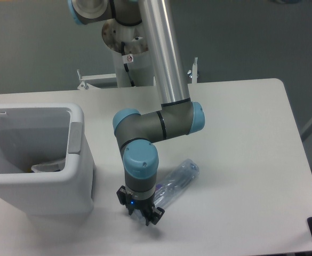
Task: Place the trash in the trash can
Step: 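Rotate the gripper to align with the bottle and close on it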
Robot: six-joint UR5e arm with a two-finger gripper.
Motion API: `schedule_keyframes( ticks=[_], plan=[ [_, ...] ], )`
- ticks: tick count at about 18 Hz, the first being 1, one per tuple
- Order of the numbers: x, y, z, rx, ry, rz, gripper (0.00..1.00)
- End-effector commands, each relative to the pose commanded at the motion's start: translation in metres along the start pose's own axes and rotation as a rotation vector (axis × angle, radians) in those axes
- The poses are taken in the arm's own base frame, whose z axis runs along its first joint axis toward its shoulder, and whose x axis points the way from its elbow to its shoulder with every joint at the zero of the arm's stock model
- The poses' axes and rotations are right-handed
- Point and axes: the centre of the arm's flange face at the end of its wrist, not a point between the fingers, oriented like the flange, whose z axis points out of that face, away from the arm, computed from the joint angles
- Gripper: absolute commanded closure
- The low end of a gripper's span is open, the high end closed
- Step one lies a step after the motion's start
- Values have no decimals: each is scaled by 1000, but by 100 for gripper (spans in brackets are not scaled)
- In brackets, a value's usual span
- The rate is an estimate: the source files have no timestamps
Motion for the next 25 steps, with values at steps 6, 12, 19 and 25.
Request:
schedule_keyframes(
  ticks=[6,12,19,25],
  plan=[
    [0,0,-1,1,-1,5,58],
    [-2,-1,-4,5,-6,7,75],
    [-5,-2,-7,10,-12,8,76],
    [-14,2,-30,30,-37,-6,75]
  ],
)
